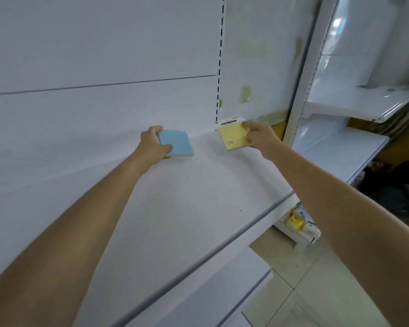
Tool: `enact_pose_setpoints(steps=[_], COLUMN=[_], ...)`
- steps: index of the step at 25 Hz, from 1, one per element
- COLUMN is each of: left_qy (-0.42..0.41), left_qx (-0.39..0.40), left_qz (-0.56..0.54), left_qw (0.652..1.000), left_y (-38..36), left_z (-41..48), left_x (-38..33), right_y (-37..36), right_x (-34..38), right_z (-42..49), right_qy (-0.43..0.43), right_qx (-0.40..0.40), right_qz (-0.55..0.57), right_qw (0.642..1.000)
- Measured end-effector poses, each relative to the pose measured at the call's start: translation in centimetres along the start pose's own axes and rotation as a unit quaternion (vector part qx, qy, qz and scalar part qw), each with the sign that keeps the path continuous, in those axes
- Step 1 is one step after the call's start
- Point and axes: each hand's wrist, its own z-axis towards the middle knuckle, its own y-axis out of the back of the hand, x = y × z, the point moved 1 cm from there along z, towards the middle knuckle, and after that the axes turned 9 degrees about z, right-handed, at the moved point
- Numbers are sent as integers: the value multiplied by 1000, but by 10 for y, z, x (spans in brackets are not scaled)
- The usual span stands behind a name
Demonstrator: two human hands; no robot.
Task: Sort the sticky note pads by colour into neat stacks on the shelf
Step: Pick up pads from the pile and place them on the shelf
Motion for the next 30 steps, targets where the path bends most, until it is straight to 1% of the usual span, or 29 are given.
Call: enact_pose_setpoints(steps=[3, 7, 10, 12, 15, 17, 20, 23, 25, 26, 28, 30], left_qy=[24, 79, 92, 93, 83, 85, 75, 68, 58, 56, 49, 55], left_qx=[-44, -102, -93, -100, -114, -99, -99, -104, -102, -102, -115, -130], left_qz=[28, 135, 176, 206, 227, 236, 264, 279, 287, 291, 330, 407], left_qw=[998, 982, 976, 969, 964, 963, 957, 952, 951, 950, 936, 903], left_y=[-13, -32, -44, -50, -55, -57, -59, -60, -57, -54, -35, -2], left_z=[16, 22, 14, 11, 7, 2, 0, -1, -5, -9, -20, -41], left_x=[6, 11, 9, 7, 3, 0, 1, -1, -5, -5, -1, 5], right_y=[-9, -19, -22, -23, -23, -23, -24, -24, -24, -25, -37, -57], right_x=[-5, -21, -34, -43, -50, -53, -52, -51, -47, -42, -31, -17], right_z=[43, 91, 103, 108, 113, 113, 111, 109, 105, 102, 88, 65], right_qy=[0, 23, 86, 114, 118, 121, 122, 141, 183, 222, 310, 368], right_qx=[51, 120, 115, 116, 126, 134, 139, 124, 99, 93, 117, 180], right_qz=[-30, -126, -220, -246, -238, -260, -301, -311, -286, -273, -272, -289], right_qw=[998, 984, 965, 955, 956, 949, 936, 932, 935, 932, 904, 865])
